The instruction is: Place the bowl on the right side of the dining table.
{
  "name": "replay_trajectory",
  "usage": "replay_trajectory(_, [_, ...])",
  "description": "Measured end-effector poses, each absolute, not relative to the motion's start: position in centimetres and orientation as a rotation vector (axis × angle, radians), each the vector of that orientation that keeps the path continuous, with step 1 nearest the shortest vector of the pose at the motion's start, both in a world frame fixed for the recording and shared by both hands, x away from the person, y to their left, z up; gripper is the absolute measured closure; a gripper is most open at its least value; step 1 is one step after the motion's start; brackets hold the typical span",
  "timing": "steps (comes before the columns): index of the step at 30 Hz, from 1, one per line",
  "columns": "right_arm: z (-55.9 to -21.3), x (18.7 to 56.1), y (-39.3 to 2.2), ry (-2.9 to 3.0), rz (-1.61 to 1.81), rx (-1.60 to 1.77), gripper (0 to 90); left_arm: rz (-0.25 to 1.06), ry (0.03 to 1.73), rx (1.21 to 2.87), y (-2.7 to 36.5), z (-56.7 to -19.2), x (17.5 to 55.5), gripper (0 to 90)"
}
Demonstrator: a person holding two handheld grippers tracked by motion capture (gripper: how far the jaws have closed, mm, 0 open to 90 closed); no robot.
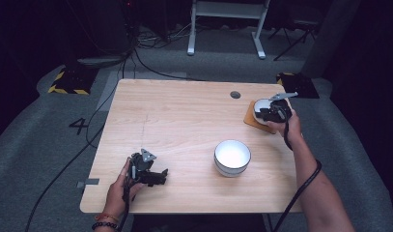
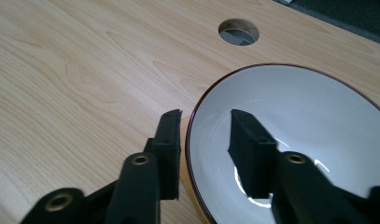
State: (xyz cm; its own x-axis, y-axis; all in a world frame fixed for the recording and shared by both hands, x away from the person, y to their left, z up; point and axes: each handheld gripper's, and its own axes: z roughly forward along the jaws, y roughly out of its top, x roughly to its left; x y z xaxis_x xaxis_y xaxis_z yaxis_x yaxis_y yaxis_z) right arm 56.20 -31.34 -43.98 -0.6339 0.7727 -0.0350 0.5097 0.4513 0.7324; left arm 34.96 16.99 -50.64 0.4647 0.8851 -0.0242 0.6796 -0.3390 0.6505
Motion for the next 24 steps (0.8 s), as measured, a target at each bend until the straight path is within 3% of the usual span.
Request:
replay_trajectory(2, [-43.8, 56.0, -31.4, 2.349, 1.016, 1.057, 71.4, 0.448, 1.296, 2.121, 17.0, -50.6, 35.0, 0.2])
replay_trajectory(24, [-41.9, 53.9, -30.8, 2.324, 1.134, 1.006, 55.4, 0.451, 1.297, 2.121, 17.0, -50.6, 35.0, 0.1])
